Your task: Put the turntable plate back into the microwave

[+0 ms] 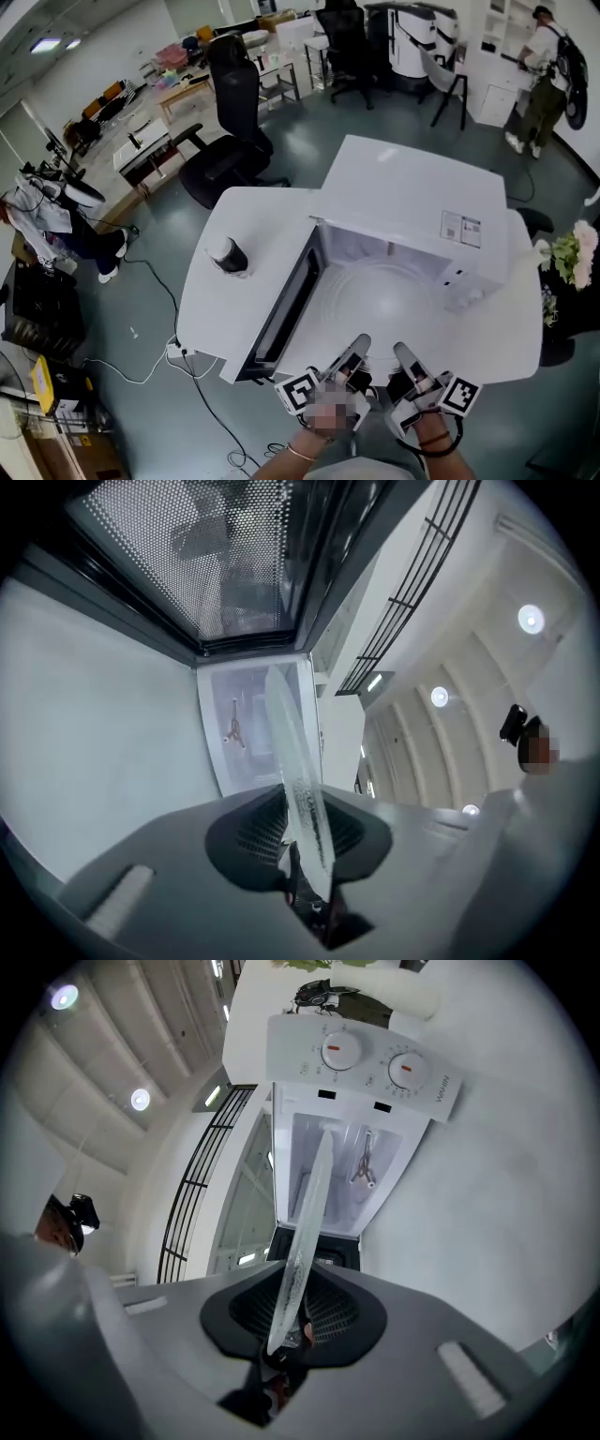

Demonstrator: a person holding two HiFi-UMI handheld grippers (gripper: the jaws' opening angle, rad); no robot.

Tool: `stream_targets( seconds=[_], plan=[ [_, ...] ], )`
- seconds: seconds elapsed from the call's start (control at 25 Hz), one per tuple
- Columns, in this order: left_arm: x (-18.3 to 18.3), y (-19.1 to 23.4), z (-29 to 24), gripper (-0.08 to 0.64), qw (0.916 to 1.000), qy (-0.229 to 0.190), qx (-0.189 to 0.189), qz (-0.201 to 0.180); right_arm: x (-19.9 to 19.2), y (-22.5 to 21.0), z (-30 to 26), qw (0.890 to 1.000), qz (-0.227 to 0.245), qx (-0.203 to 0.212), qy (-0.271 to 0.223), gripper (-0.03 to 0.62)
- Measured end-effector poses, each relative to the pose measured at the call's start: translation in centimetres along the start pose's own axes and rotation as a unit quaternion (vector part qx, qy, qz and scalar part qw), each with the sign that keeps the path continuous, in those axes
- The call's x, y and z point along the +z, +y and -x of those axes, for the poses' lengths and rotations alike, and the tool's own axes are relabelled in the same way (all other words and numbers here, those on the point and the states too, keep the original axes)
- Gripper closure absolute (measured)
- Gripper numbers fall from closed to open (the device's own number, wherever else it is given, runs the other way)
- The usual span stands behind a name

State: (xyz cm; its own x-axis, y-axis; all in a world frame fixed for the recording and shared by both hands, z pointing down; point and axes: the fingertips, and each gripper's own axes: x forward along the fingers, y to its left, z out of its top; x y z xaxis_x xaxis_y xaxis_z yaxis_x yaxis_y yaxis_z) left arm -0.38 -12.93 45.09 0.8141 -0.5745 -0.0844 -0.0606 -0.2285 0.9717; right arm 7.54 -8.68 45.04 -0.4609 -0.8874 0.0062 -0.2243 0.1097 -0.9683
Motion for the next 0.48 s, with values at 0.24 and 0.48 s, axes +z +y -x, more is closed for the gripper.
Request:
stream_targets(
  seconds=[0.24, 0.48],
  plan=[
    [0.3, 1.9, -0.4, 0.505, 0.9996, 0.0, 0.028, 0.007, 0.3, -1.2, -1.2, 1.0, -0.012, -0.006, 0.009, 0.535],
    [-0.3, 2.6, -1.0, 0.503, 0.9995, 0.004, 0.031, 0.008, 0.8, -2.2, -0.9, 0.999, -0.041, 0.002, 0.004, 0.538]
  ],
)
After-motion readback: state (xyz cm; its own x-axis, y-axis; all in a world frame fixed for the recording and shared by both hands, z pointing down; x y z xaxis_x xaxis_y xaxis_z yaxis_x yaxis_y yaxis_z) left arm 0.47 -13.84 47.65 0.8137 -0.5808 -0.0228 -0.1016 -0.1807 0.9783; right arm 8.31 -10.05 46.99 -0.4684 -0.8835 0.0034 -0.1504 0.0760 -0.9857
